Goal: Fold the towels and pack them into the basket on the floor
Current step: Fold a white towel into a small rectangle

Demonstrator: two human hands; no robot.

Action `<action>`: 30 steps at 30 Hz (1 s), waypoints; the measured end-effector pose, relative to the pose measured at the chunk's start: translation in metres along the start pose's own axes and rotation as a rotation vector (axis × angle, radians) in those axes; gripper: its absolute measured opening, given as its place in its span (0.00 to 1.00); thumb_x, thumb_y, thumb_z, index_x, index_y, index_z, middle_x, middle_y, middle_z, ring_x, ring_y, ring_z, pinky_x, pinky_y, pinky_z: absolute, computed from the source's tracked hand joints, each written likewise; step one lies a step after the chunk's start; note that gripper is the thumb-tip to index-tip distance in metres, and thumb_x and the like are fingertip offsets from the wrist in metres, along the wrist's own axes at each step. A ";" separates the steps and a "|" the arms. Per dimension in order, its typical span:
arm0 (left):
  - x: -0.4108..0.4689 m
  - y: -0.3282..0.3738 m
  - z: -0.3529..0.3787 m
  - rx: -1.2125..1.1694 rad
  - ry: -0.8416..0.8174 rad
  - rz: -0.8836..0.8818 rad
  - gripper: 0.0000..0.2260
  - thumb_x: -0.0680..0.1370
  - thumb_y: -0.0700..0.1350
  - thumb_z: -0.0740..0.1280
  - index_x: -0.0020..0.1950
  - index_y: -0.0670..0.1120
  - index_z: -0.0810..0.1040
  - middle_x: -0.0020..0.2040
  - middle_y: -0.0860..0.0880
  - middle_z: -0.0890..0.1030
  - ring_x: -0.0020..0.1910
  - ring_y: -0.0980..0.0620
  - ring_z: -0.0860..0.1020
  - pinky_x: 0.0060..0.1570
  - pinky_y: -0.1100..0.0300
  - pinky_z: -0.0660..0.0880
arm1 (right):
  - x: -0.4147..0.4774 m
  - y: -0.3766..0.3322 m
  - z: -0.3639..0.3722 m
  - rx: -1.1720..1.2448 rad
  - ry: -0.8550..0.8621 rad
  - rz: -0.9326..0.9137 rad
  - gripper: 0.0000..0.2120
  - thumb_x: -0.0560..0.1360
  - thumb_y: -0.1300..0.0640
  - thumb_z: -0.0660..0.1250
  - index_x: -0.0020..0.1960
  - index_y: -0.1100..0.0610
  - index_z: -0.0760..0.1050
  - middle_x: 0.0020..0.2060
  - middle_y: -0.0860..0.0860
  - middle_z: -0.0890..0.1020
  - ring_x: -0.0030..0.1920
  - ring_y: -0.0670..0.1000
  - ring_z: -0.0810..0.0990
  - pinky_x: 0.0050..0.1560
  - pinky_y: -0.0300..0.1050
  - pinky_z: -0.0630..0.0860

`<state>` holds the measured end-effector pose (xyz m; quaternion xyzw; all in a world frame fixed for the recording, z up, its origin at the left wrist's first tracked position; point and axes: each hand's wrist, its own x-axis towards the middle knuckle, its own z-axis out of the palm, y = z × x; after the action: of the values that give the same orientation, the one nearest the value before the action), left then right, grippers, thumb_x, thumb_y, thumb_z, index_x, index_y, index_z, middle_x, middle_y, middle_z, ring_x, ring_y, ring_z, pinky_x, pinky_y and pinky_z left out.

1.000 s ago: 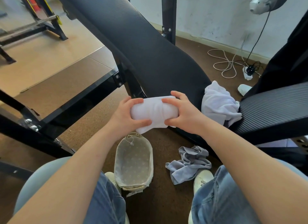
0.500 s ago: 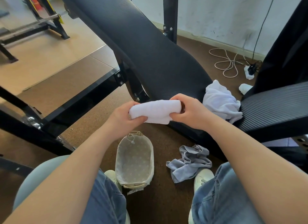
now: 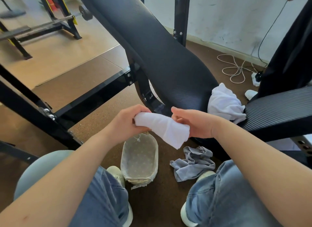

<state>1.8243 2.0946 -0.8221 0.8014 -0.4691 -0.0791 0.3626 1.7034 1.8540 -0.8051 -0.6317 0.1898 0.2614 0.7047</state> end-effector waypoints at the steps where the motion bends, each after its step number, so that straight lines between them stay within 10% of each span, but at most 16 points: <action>1: -0.001 0.001 0.001 0.007 -0.002 0.021 0.22 0.71 0.46 0.79 0.61 0.58 0.74 0.54 0.65 0.76 0.53 0.63 0.79 0.51 0.73 0.76 | 0.004 0.002 0.002 -0.018 0.033 0.006 0.17 0.81 0.42 0.64 0.56 0.55 0.76 0.50 0.54 0.82 0.48 0.52 0.84 0.47 0.43 0.81; 8: -0.015 0.005 0.012 0.184 -0.023 -0.167 0.32 0.74 0.43 0.78 0.74 0.57 0.68 0.73 0.53 0.69 0.70 0.49 0.69 0.68 0.45 0.75 | 0.018 0.013 0.020 0.083 -0.069 0.112 0.29 0.73 0.51 0.77 0.70 0.52 0.71 0.61 0.59 0.80 0.61 0.61 0.82 0.57 0.56 0.82; 18: -0.017 0.027 0.035 -0.214 0.107 -0.724 0.20 0.85 0.50 0.62 0.77 0.51 0.66 0.69 0.51 0.75 0.64 0.50 0.75 0.62 0.53 0.74 | 0.056 0.032 0.064 -0.202 0.614 -0.238 0.25 0.76 0.41 0.73 0.66 0.48 0.69 0.55 0.47 0.79 0.52 0.50 0.81 0.49 0.47 0.83; 30: -0.016 0.000 0.044 -0.825 0.152 -0.971 0.26 0.78 0.50 0.73 0.73 0.50 0.68 0.62 0.48 0.79 0.56 0.46 0.81 0.53 0.43 0.82 | 0.079 0.044 0.070 0.081 0.305 -0.154 0.19 0.81 0.47 0.68 0.69 0.51 0.73 0.58 0.52 0.83 0.57 0.55 0.84 0.57 0.61 0.83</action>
<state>1.7943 2.0854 -0.8572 0.7205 0.0434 -0.3512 0.5963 1.7342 1.9359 -0.8781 -0.6476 0.2558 0.0999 0.7107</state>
